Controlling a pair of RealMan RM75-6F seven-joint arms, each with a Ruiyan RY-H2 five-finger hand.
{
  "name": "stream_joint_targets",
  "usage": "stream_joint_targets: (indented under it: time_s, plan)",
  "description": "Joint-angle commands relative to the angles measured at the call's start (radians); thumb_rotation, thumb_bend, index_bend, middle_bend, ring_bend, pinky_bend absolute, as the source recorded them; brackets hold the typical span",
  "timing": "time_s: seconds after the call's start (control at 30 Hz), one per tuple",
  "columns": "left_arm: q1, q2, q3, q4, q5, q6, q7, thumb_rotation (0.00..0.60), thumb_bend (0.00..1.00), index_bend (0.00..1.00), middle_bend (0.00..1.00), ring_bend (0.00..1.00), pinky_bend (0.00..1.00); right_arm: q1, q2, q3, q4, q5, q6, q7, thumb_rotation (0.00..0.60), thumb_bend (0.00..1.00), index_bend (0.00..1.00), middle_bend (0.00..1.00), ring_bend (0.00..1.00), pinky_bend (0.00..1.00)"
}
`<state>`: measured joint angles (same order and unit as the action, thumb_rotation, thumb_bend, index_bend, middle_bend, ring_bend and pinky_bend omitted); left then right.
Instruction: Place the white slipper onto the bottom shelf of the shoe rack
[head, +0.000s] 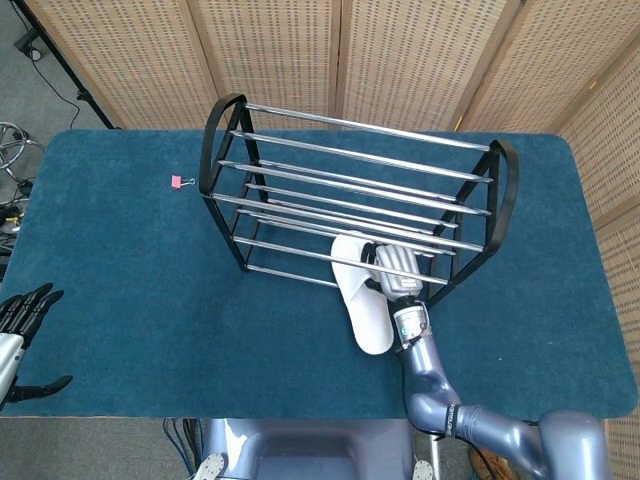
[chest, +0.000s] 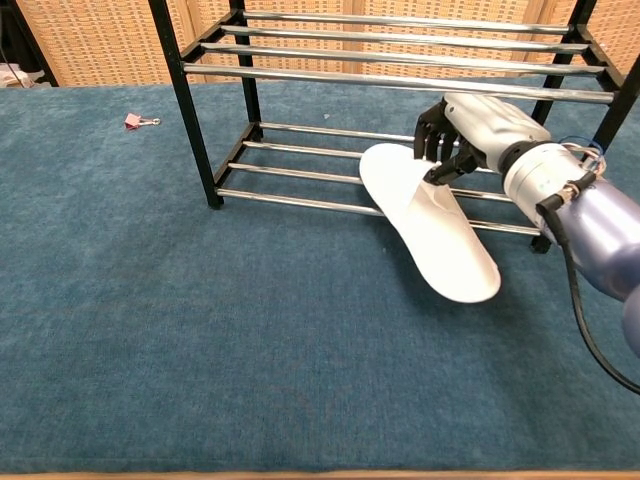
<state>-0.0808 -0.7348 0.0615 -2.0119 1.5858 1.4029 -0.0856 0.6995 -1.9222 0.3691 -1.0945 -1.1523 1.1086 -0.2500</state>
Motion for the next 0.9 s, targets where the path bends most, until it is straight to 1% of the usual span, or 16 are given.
stream_joint_targets:
  time_s: [0.03,0.2,0.57,0.77,0.9]
  plan:
    - [0.0,0.003,0.0,0.002,0.001,-0.001,-0.008,0.6,0.0,0.0,0.0,0.0,0.0,0.017,-0.03,0.019,0.045,0.013,0.009,0.012,0.6,0.66,0.63,0.58,0.5,0.61]
    - [0.0,0.007,-0.001,0.007,0.002,0.0,-0.022,0.6,0.0,0.0,0.0,0.0,0.0,0.034,-0.068,0.043,0.106,0.028,0.027,0.031,0.6,0.66,0.62,0.58,0.5,0.61]
    - [0.0,0.012,0.0,0.008,0.006,-0.002,-0.032,0.6,0.0,0.0,0.0,0.0,0.0,0.059,-0.098,0.082,0.179,0.062,0.029,0.056,0.6,0.66,0.62,0.58,0.5,0.61]
    - [0.0,0.014,0.001,0.01,0.01,-0.002,-0.039,0.6,0.0,0.0,0.0,0.0,0.0,0.071,-0.134,0.1,0.237,0.075,0.057,0.062,0.6,0.66,0.63,0.58,0.5,0.61]
    - [-0.003,0.014,-0.001,0.011,0.003,-0.009,-0.044,0.6,0.0,0.0,0.0,0.0,0.0,0.083,-0.149,0.116,0.267,0.091,0.052,0.069,0.6,0.66,0.63,0.58,0.5,0.61]
